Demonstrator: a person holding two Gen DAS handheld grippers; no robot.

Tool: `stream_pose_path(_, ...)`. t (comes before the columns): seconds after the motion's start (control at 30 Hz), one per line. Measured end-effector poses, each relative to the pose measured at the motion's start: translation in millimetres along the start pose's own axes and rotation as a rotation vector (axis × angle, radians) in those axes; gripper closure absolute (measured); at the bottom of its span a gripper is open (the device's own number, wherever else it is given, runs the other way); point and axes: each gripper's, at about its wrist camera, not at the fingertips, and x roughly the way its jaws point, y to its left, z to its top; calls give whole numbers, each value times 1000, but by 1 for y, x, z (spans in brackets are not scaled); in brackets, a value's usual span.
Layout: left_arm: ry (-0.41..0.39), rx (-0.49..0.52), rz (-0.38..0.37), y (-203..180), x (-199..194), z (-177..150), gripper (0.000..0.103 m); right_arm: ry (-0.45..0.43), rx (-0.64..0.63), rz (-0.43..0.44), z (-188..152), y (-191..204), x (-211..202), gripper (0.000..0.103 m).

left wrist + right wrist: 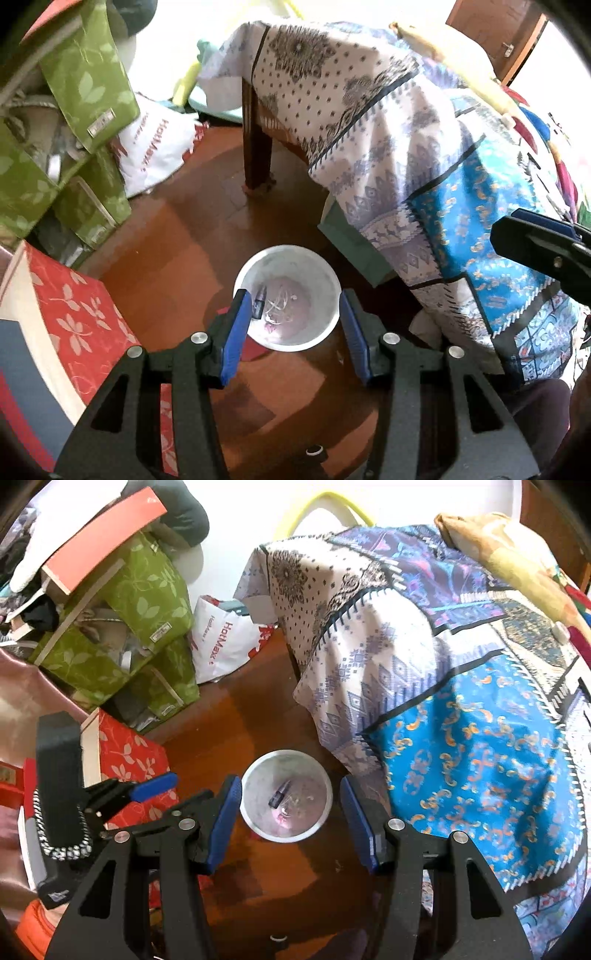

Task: Collect trash
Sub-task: 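Move both open tools back toward the bed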

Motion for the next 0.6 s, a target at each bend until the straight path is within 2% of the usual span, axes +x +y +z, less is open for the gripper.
stream_pose_path(0.3, -123, 46, -20, -33, -69, -1, 54, -122, 9, -30, -14, -14, -62, 51)
stream_pose_path(0.6, -245, 129, -77, -98, -127, 14, 54, -253, 47, -92, -30, -44, -127, 51)
